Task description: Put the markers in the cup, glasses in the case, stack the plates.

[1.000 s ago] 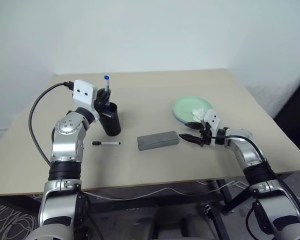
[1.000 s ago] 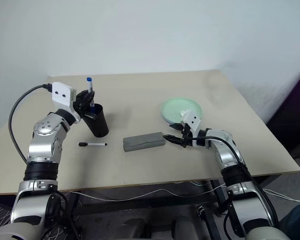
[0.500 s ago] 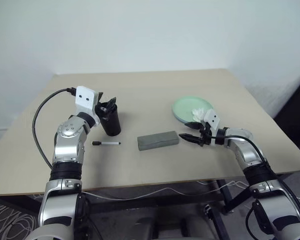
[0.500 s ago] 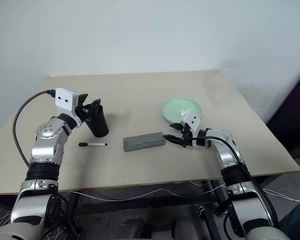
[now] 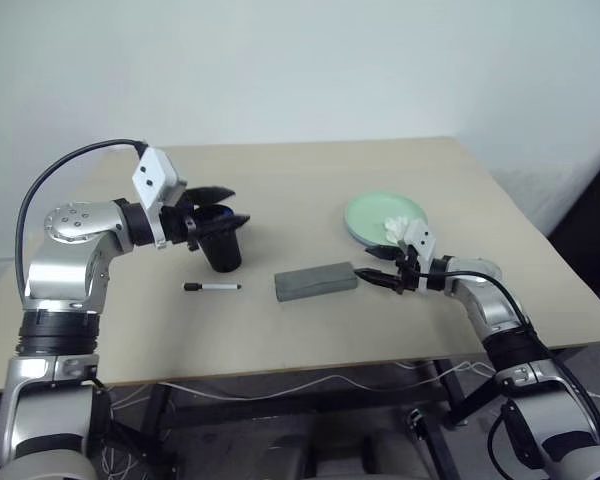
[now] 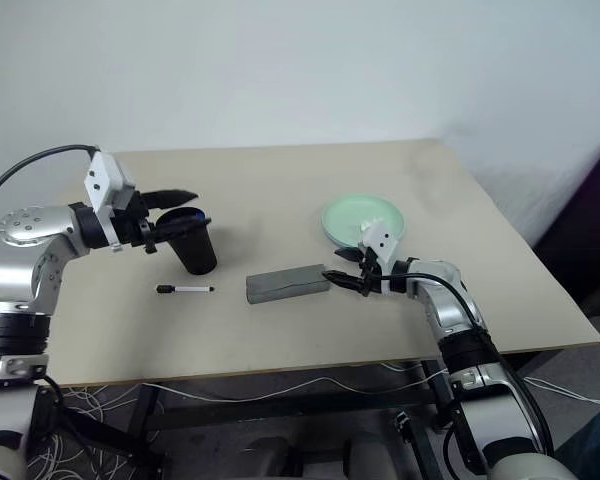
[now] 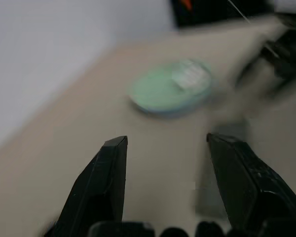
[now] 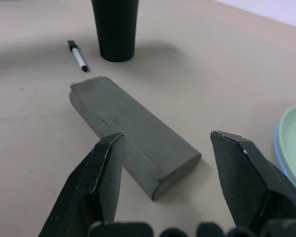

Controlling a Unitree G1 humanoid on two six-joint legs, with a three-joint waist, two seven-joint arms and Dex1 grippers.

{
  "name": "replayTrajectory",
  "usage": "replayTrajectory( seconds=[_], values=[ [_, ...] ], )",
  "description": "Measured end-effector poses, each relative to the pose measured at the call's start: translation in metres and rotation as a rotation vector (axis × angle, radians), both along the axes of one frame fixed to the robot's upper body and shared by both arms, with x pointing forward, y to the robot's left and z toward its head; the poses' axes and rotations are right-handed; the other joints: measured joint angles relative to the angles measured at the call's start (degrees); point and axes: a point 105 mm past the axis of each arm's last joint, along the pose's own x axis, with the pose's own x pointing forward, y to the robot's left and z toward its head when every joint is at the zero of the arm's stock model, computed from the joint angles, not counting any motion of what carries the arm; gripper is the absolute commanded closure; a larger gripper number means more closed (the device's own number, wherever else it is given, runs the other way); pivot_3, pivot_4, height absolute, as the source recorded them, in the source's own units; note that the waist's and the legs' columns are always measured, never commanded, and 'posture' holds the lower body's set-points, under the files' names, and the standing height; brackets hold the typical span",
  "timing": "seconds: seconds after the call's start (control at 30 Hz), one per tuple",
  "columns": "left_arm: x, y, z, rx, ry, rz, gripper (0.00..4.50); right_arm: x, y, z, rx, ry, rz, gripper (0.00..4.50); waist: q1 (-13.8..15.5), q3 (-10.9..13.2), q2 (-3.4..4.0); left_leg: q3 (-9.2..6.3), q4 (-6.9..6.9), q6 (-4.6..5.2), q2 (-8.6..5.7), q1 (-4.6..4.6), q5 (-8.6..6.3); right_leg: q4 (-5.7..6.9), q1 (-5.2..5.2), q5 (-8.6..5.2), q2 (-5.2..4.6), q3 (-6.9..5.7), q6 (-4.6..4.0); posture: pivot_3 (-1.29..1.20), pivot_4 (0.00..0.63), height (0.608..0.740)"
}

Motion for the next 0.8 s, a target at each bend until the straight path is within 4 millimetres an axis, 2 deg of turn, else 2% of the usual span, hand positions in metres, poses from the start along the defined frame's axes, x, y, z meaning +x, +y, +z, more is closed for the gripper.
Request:
replayTrajectory(
  seconds=[0.13,0.23,0.5,0.63,0.8],
  values=[
    [-0.009,0.007,-0.048,0.263,0.181,-0.081,1.85,0.000,0.001,0.000,0.001,0.001,0.001,1.48,0.0,0.0,0.00,-0.02,-0.10,0.00,0.00,0.08,0.00,0.01,0.00,0.00,0.00,0.01,-0.01,0.00,0.000,0.740],
    [-0.008,0.014,-0.070,0.396,0.255,-0.118,1.85,0.000,0.001,-0.001,0.003,0.001,0.002,1.48,0.0,0.0,-0.01,-0.07,-0.13,-0.03,0.03,0.05,0.02,0.03,-0.05,0.00,0.02,0.01,-0.01,0.00,0.000,0.740],
    [0.013,0.033,-0.078,0.543,0.302,-0.123,1.85,0.000,0.001,0.001,0.003,-0.005,-0.001,1.48,0.0,0.0,-0.04,-0.03,-0.14,-0.03,0.02,-0.03,0.03,-0.06,-0.11,0.00,0.02,0.02,0.02,0.00,0.000,0.740],
    [0.015,0.047,-0.088,0.610,0.382,-0.109,1.85,0.000,0.002,0.003,0.004,-0.015,0.000,1.48,0.0,0.0,-0.04,-0.01,-0.12,0.00,0.02,-0.07,0.05,-0.06,-0.12,-0.01,0.03,0.03,0.04,0.00,0.000,0.740],
    [0.016,0.049,-0.100,0.664,0.431,-0.115,1.85,0.000,0.002,0.003,0.005,-0.016,-0.006,1.48,0.1,0.0,-0.07,-0.01,-0.08,0.02,0.02,-0.09,0.06,-0.05,-0.11,-0.02,0.01,0.02,0.06,0.00,0.000,0.740]
  ],
)
